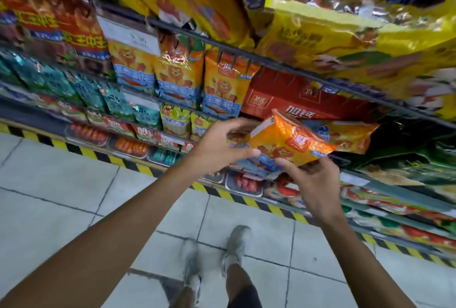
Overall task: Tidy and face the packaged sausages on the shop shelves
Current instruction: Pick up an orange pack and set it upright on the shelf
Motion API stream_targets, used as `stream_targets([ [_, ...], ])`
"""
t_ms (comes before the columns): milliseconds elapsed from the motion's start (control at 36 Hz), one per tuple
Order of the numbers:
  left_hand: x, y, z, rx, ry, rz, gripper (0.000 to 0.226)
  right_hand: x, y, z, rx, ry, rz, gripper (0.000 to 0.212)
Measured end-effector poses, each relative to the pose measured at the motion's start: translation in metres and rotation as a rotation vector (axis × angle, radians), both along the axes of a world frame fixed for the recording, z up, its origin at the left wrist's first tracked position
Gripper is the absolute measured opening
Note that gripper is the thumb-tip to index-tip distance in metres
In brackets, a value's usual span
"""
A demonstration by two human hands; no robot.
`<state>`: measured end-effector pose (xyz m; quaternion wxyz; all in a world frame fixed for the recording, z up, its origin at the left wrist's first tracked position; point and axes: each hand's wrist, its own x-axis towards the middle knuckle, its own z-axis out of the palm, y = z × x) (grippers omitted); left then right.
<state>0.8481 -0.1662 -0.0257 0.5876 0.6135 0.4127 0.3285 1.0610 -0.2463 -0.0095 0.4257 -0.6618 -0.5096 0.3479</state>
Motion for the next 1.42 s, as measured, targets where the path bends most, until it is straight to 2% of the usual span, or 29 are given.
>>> stream_targets([
  [139,0.005,0.023,0.006,0.176,-0.002,0.025,0.051,0.004,0.018,0.001,0.164,-0.125,-0.079,0.027],
  [222,0.009,0.035,0.003,0.215,-0.03,0.054,0.049,0.007,0.03,-0.004,0.21,-0.154,-0.134,0.045],
  [278,0.01,0.041,0.001,0.227,-0.056,0.065,0.047,0.006,0.035,-0.007,0.231,-0.175,-0.142,0.048],
  [444,0.013,0.046,-0.009,0.279,-0.077,0.106,0.054,0.0,0.049,-0.014,0.277,-0.206,-0.118,0.013],
  [472,0.014,0.047,-0.012,0.285,-0.08,0.113,0.055,0.002,0.051,-0.018,0.288,-0.217,-0.122,0.012],
  [667,0.021,0.046,-0.023,0.315,-0.083,0.172,0.053,0.009,0.061,-0.033,0.345,-0.16,-0.148,0.041],
  [722,0.025,0.045,-0.024,0.324,-0.094,0.18,0.053,0.014,0.063,-0.034,0.361,-0.165,-0.124,0.039],
  [889,0.032,0.046,-0.042,0.259,0.005,0.13,0.047,0.029,0.073,-0.055,0.205,-0.202,-0.033,0.02],
  [944,0.032,0.044,-0.051,0.225,0.046,0.121,0.045,0.033,0.079,-0.066,0.146,-0.224,-0.013,0.037],
  [972,0.032,0.043,-0.055,0.215,0.064,0.117,0.046,0.033,0.082,-0.069,0.132,-0.217,-0.002,0.038],
  [1056,0.031,0.04,-0.063,0.201,0.119,0.103,0.048,0.03,0.088,-0.07,0.125,-0.196,0.032,0.011],
  [1111,0.031,0.041,-0.066,0.195,0.154,0.1,0.051,0.029,0.09,-0.07,0.13,-0.234,0.038,0.015],
  [1194,0.033,0.039,-0.068,0.187,0.188,0.096,0.056,0.031,0.087,-0.073,0.168,-0.298,0.022,0.032],
  [1250,0.035,0.037,-0.069,0.155,0.173,0.08,0.057,0.032,0.082,-0.078,0.219,-0.27,-0.032,0.036],
  [1361,0.043,0.03,-0.066,0.125,0.096,0.089,0.056,0.025,0.081,-0.074,0.274,-0.286,-0.107,0.041],
  [1417,0.047,0.025,-0.062,0.116,0.062,0.092,0.058,0.019,0.084,-0.068,0.299,-0.29,-0.124,0.036],
])
